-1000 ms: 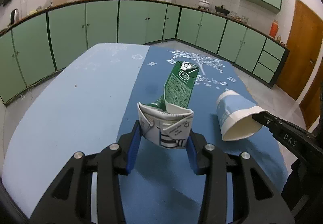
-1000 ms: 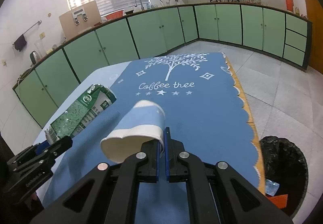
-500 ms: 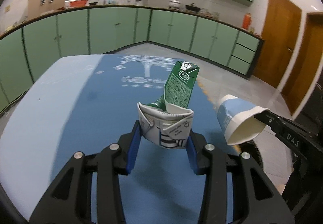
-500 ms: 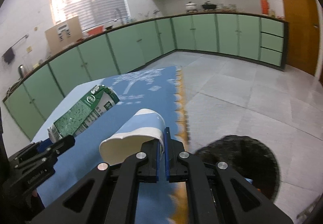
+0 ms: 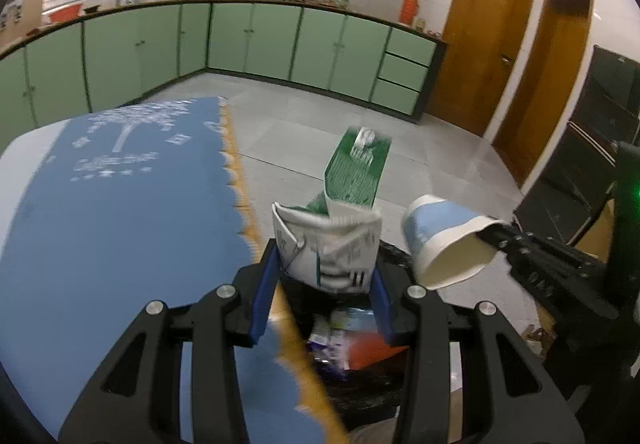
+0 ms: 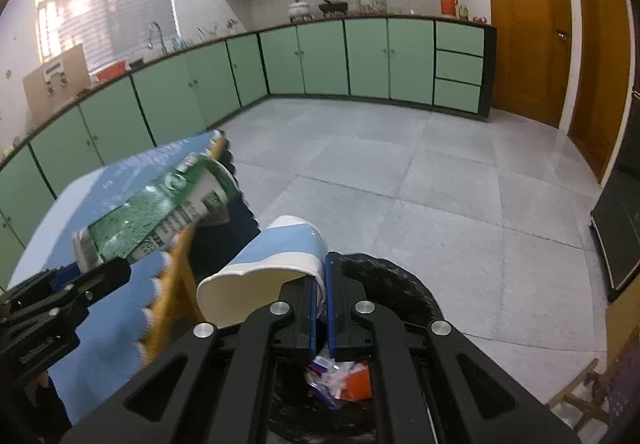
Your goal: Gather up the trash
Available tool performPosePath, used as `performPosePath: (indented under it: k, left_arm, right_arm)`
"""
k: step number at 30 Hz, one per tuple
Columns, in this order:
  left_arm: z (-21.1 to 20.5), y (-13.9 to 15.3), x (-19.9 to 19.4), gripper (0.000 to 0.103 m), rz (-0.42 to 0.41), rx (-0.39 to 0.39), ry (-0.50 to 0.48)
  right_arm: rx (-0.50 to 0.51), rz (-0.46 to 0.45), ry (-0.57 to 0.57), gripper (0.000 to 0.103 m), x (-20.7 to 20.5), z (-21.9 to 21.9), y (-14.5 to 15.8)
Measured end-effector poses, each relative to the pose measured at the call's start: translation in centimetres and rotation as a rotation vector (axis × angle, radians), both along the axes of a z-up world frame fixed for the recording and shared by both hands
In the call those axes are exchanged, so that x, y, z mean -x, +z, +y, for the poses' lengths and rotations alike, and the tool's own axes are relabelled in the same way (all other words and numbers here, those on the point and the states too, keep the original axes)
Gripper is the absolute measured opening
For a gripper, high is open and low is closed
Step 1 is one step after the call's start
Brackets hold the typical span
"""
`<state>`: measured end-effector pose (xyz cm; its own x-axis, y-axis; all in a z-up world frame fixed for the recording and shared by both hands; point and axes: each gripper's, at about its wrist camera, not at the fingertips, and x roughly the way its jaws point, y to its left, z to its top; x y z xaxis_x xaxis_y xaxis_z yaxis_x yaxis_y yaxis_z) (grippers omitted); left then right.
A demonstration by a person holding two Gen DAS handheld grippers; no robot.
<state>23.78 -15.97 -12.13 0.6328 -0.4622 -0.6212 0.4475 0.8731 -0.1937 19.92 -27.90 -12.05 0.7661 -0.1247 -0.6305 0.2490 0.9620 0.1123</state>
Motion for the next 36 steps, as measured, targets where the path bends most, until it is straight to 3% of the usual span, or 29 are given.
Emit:
performPosePath:
  k: [8,22,30,36]
  left_arm:
    - [-4.0,-0.6,-0.8,0.044,0.001,-0.038,-0.055]
    - [-2.1,1.7,0.2,0.044,-0.041,-0.004,-0.032]
    - [0.6,3.9,2.7,0.066,-0.082,0.019,0.014]
    - [2.1,5.0,5.2,0.082,-0.113,0.008,0.054]
  right_arm:
    - [-0.013,0.044,-0.021,0.015,-1.1,-2.3,-1.5]
    - [-0.024,-0.012,-0.019,0.032,0.3,-1.7,0.3]
    - [0.005,-0.067,-0.011,0.069,2.7,0.1,2.9]
    - [0.010,-0.107,-0.003,0.090,4.4,0.8,4.7]
